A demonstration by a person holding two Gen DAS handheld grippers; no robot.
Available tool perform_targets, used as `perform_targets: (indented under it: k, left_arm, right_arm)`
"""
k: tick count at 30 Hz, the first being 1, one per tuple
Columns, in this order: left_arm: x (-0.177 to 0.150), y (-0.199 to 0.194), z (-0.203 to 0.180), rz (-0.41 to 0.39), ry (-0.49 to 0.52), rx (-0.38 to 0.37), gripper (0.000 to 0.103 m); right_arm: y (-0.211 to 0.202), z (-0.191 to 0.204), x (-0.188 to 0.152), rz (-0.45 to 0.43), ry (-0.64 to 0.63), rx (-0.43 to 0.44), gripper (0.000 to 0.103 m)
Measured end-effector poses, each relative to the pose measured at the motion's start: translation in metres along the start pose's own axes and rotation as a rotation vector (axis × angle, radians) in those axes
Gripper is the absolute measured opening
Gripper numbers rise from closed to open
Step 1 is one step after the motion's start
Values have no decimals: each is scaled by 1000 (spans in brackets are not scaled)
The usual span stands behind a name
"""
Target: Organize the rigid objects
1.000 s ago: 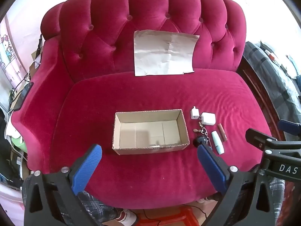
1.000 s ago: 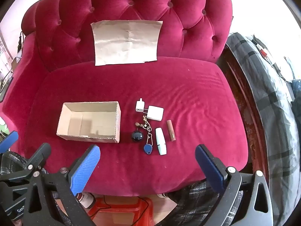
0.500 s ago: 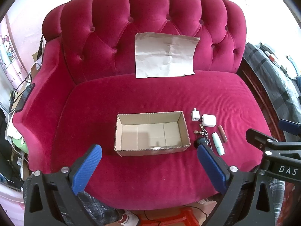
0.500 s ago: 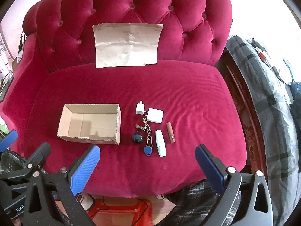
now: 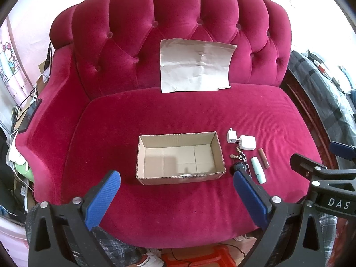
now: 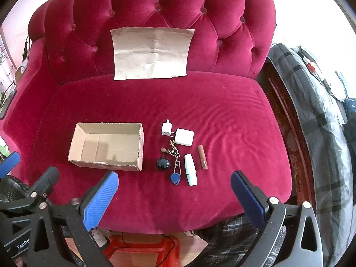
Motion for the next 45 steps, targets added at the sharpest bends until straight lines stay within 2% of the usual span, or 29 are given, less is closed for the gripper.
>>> perform_targets:
  k: [15,45]
  left_arm:
    - [2,1,-7,-3,22,-4,103]
    - [4,37,4,14,32,-54,103]
  right_arm:
    - [2,-2,2,-10,1,-12,103]
    - [25,-11,6,-25,23,-19,103]
Point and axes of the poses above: each gripper's, at about its wrist camera, not at the fingertips, and y roughly the way its jaws point, z to its left, x to its top, the point moved 1 cm from there along y, roughly the way its jaws point, and after that the axes turned 11 degrees about -x, right-handed, at the moved point
